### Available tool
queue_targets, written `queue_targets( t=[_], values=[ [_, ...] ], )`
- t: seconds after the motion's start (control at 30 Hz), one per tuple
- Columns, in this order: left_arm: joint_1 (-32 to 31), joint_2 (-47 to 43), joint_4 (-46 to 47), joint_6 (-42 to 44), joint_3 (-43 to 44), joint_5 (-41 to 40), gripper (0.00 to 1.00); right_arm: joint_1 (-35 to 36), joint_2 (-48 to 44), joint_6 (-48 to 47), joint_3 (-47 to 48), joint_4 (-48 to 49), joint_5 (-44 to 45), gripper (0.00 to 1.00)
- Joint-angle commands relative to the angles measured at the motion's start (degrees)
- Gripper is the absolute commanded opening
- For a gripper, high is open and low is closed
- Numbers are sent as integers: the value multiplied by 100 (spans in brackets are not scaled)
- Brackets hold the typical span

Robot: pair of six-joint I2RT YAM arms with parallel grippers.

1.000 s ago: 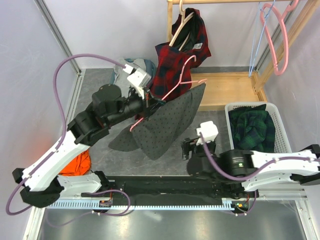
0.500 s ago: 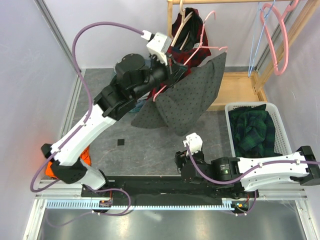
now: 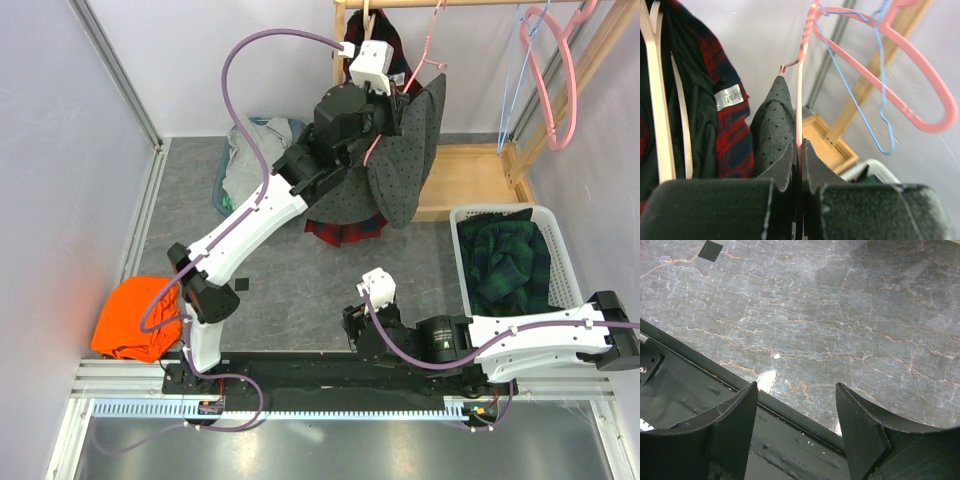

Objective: Place the skirt on the hanger
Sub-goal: Place the hanger at the clothesline.

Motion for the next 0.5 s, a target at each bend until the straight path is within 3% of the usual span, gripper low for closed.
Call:
queue_targets(
  t=[0.0, 0.2, 0.47],
  values=[
    [-4, 182, 1298, -70, 590, -945, 2, -8, -90, -64, 43, 148, 35, 70],
    [-4, 472, 1922, 308, 687, -1746, 2, -8, -90, -20, -9, 139, 17, 70],
    [-4, 403, 2309, 563, 583, -1985, 2, -17, -55, -99, -1, 139, 105, 70]
  ],
)
